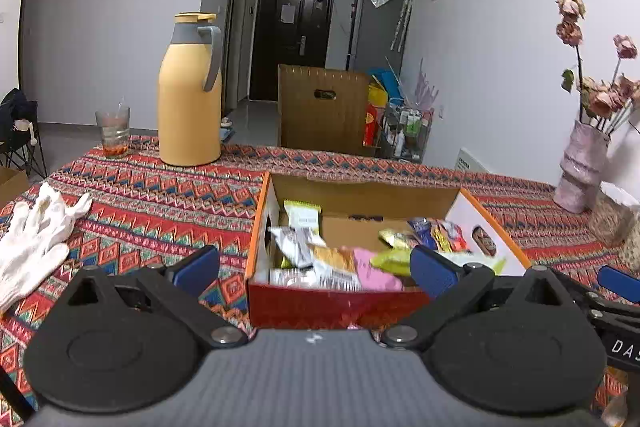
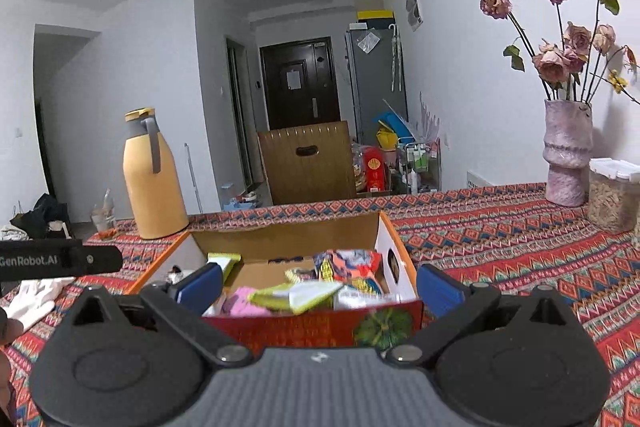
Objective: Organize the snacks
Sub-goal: 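Withdraw both tools from the box back to the snack pile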
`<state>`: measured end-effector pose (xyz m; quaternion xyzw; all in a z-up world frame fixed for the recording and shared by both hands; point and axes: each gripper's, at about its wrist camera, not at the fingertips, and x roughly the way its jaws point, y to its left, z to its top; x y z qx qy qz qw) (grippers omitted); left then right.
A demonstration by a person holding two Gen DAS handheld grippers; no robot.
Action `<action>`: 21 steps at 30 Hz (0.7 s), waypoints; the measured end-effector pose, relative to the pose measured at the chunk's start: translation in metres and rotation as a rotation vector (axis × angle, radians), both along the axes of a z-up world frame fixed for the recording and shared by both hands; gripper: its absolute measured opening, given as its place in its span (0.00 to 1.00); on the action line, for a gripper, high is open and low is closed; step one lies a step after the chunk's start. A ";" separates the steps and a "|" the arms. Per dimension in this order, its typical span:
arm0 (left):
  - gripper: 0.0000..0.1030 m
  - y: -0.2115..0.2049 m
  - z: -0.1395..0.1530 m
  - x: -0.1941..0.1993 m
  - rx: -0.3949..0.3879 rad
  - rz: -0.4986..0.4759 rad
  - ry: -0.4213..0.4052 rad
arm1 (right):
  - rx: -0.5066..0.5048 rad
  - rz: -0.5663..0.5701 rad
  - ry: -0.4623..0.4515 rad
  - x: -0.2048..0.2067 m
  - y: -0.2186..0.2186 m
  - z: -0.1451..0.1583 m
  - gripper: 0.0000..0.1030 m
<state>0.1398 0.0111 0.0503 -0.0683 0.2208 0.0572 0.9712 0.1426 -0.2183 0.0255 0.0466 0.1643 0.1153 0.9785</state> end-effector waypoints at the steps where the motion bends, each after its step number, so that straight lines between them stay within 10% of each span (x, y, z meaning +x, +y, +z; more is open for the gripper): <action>1: 1.00 0.000 -0.002 -0.004 0.000 -0.006 0.003 | -0.002 -0.002 0.005 -0.005 0.000 -0.002 1.00; 21: 1.00 -0.024 -0.046 -0.034 0.008 -0.108 0.140 | -0.031 -0.032 0.128 -0.056 -0.019 -0.047 1.00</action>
